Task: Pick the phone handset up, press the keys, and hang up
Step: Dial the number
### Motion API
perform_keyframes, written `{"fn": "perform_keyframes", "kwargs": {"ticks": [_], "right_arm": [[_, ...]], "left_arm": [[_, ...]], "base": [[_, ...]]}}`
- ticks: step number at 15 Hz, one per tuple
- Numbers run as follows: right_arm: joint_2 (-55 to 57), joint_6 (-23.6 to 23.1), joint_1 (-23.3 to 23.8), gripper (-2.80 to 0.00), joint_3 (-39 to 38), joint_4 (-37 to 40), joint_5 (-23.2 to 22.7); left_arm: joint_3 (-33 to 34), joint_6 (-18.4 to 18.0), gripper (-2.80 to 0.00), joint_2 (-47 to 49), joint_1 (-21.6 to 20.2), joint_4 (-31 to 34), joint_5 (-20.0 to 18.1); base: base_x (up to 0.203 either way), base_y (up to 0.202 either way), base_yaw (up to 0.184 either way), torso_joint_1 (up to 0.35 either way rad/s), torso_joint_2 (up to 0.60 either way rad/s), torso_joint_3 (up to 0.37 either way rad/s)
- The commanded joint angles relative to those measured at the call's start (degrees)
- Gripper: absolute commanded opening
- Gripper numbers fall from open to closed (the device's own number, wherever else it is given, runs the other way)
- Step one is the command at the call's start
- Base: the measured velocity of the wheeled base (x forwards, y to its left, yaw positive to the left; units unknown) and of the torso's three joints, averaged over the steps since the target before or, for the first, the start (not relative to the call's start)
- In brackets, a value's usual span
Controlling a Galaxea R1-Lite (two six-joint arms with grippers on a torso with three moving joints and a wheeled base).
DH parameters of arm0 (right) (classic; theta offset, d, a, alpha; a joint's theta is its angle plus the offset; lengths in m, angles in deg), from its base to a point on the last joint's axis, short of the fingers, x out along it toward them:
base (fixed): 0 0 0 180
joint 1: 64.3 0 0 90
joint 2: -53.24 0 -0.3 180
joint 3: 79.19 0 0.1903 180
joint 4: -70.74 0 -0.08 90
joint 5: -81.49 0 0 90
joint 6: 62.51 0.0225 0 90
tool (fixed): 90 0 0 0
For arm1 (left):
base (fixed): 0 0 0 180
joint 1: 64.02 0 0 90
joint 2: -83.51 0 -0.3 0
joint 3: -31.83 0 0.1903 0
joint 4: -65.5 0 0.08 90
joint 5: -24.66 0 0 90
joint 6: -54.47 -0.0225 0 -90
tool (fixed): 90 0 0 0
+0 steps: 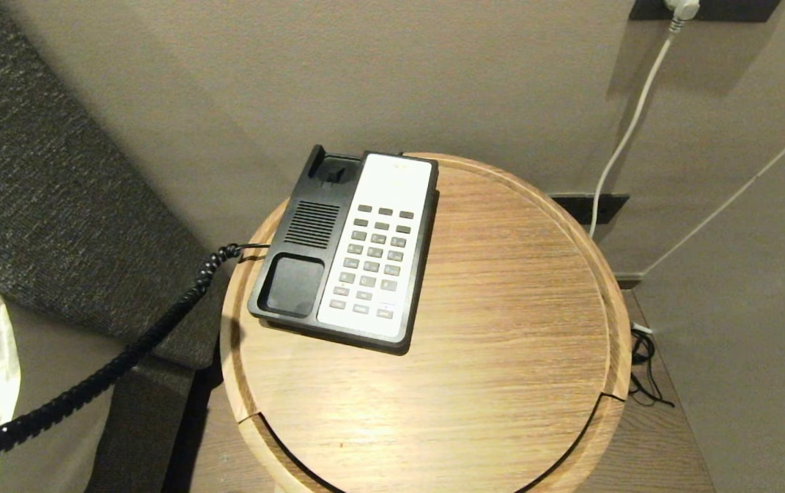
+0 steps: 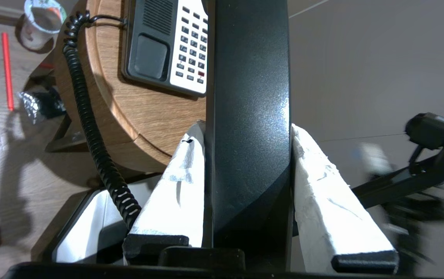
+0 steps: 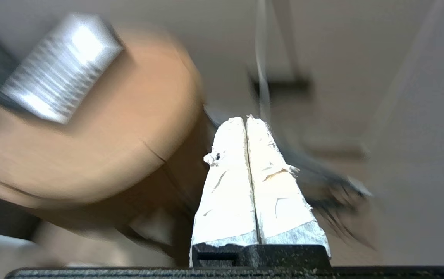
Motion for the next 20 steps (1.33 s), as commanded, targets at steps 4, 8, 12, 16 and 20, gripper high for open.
{"fn": "perform_keyframes", "kwargs": {"ticks": [4, 8, 12, 16, 20], "right_arm": [[36.14, 3.84, -0.25, -2.80, 34.38, 22.34, -14.56], [56.38, -3.21, -2.39, -2.80, 36.65, 29.88, -25.03], [72.60, 3.48, -11.16, -2.80, 41.52, 20.98, -18.89], [79.61, 17.22, -29.48, -2.80, 55.04, 18.13, -14.81], [86.94, 19.28, -44.26, -2.80, 56.58, 14.41, 3.81]], "left_arm": [[-1.89, 0.20, -2.80, 1.16, 0.02, 0.20, -0.14], [-3.08, 0.19, -2.80, 2.52, 0.08, 0.11, -0.21], [-4.72, 0.11, -2.80, 4.52, 0.09, 0.11, -0.31], [-4.45, 0.20, -2.80, 4.67, 0.09, -0.15, -0.31], [-4.27, 0.20, -2.80, 4.67, 0.09, -0.24, -0.22]], "base": [[0.000, 0.000, 0.000, 0.000, 0.00, 0.000], [0.000, 0.000, 0.000, 0.000, 0.00, 0.000], [0.000, 0.000, 0.000, 0.000, 0.00, 0.000], [0.000, 0.000, 0.000, 0.000, 0.00, 0.000], [0.000, 0.000, 0.000, 0.000, 0.00, 0.000]]}}
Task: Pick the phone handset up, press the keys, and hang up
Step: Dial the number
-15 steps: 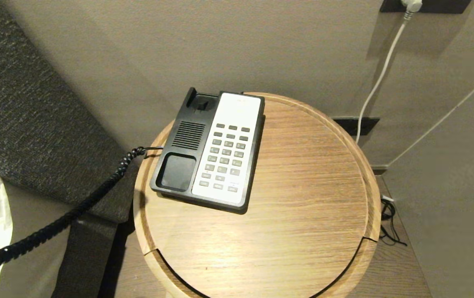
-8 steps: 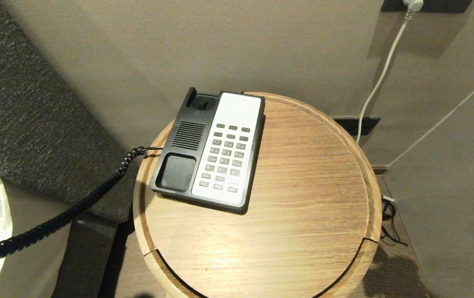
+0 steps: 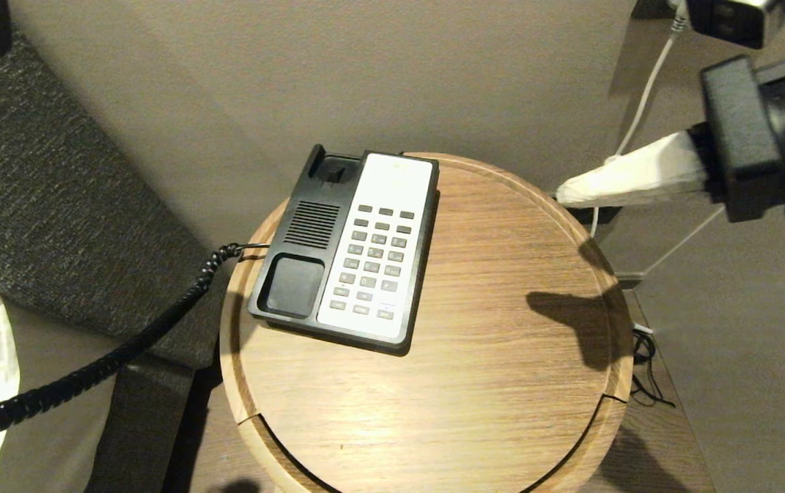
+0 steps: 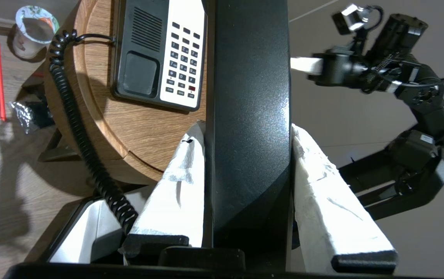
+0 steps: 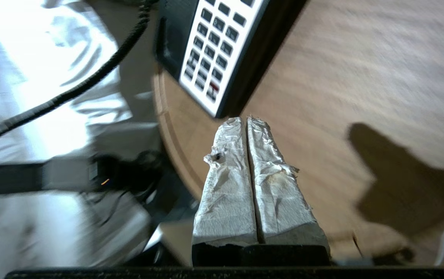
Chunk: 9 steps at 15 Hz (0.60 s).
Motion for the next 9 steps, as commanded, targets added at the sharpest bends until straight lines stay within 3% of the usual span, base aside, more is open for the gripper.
{"fn": "perform_keyframes", "kwargs": {"ticks": [1, 4, 6, 9], "right_arm": [[6.31, 0.46, -6.90, -2.80, 0.32, -3.00, 9.40], [10.67, 0.83, -12.36, -2.80, 0.21, -5.56, 12.53], [13.84, 0.77, -13.41, -2.80, 0.47, -10.83, 15.55], [16.49, 0.46, -13.63, -2.80, 0.99, -13.94, 16.41]], "left_arm": [[0.10, 0.18, -2.80, 0.34, 0.00, 0.31, -0.03], [0.54, 0.27, -2.80, 0.17, 0.00, -0.13, 0.12], [0.29, 0.27, -2.80, 0.25, 0.00, -0.13, 0.31], [0.37, 0.27, -2.80, 0.42, 0.00, -0.17, 0.32]], "base": [[0.000, 0.000, 0.000, 0.000, 0.00, 0.000], [0.000, 0.000, 0.000, 0.000, 0.00, 0.000], [0.000, 0.000, 0.000, 0.000, 0.00, 0.000], [0.000, 0.000, 0.000, 0.000, 0.00, 0.000]]}}
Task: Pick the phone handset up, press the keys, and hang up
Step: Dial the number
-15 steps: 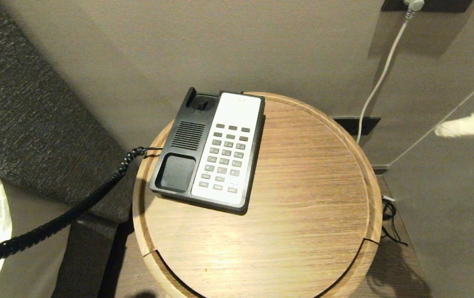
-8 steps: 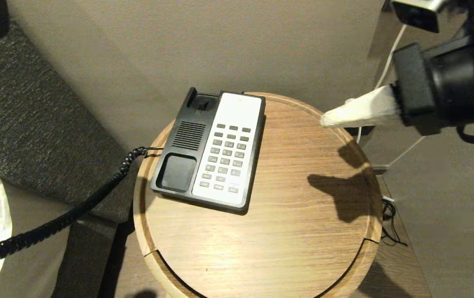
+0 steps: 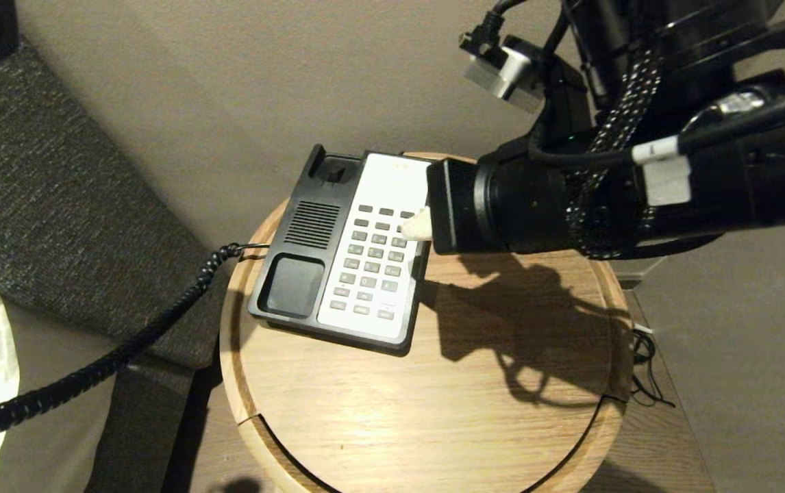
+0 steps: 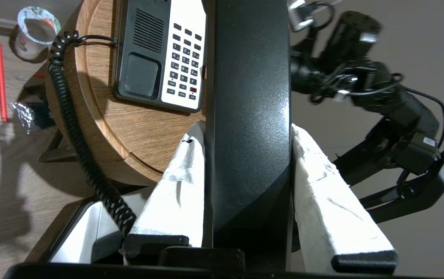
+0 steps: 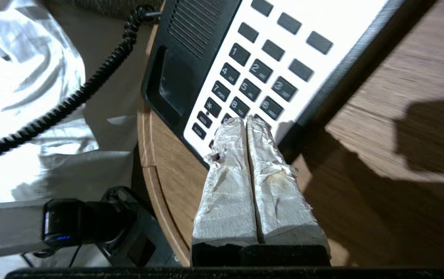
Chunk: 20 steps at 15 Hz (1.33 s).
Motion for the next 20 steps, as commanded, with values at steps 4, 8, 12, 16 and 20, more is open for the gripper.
{"fn": "perform_keyframes", "kwargs": {"ticks": [4, 8, 12, 16, 20], "right_arm": [[4.44, -0.01, -0.01, -2.80, 1.44, -0.70, 0.36], [4.98, -0.10, 0.87, -2.80, 1.95, -0.70, 0.48], [5.80, -1.24, 3.20, -2.80, 2.63, -0.70, 0.57], [6.58, -1.10, 3.56, -2.80, 3.65, -0.70, 0.57], [6.91, -1.24, 3.53, -2.80, 2.25, -0.62, 0.90]], "left_arm": [[0.31, 0.14, -2.80, 0.31, 0.00, -0.16, -0.01], [0.25, 0.14, -2.80, 0.40, 0.00, -0.16, -0.01], [0.44, 0.14, -2.80, 0.22, 0.00, -0.16, 0.08], [1.63, 0.14, -2.80, -0.13, 0.00, -0.27, 0.17], [1.90, 0.14, -2.80, -0.31, 0.00, -1.12, 0.08]], "base": [[0.000, 0.000, 0.000, 0.000, 0.00, 0.000], [0.000, 0.000, 0.000, 0.000, 0.00, 0.000], [0.000, 0.000, 0.000, 0.000, 0.00, 0.000], [0.000, 0.000, 0.000, 0.000, 0.00, 0.000], [0.000, 0.000, 0.000, 0.000, 0.00, 0.000]]}}
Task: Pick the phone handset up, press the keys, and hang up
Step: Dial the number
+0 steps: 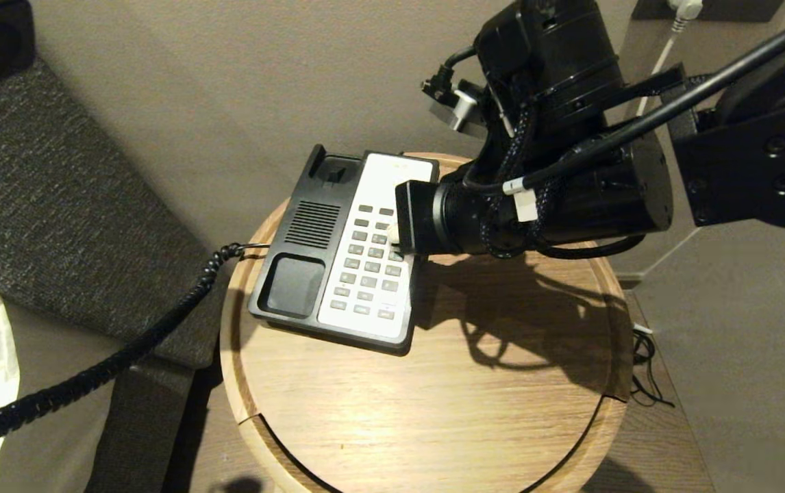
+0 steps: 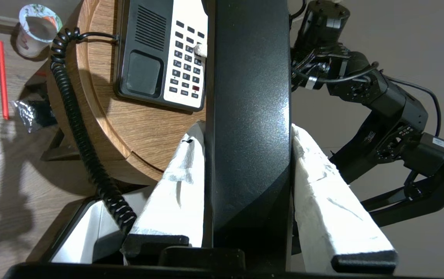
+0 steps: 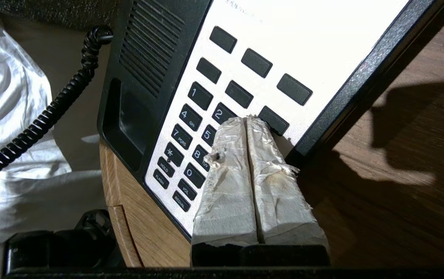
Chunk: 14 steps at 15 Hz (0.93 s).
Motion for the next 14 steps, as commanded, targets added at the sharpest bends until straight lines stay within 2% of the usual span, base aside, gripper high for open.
{"fn": "perform_keyframes", "kwargs": {"ticks": [1, 6, 14], "right_arm": [[0.08, -0.01, 0.05, -2.80, -0.61, 0.45, 0.26], [-0.45, -0.36, 0.14, -2.80, -0.44, 0.45, 0.96], [-2.11, 1.86, -0.27, -2.80, 0.79, 2.60, 0.51]], "left_arm": [[0.03, 0.13, -2.80, -0.10, 0.00, 0.11, -0.10], [0.12, 0.13, -2.80, 0.08, 0.00, 0.02, -0.21], [0.75, 0.31, -2.80, -0.20, 0.00, -0.86, -0.47]], "base": [[0.000, 0.000, 0.000, 0.000, 0.00, 0.000], [0.000, 0.000, 0.000, 0.000, 0.00, 0.000], [0.000, 0.000, 0.000, 0.000, 0.00, 0.000]]}}
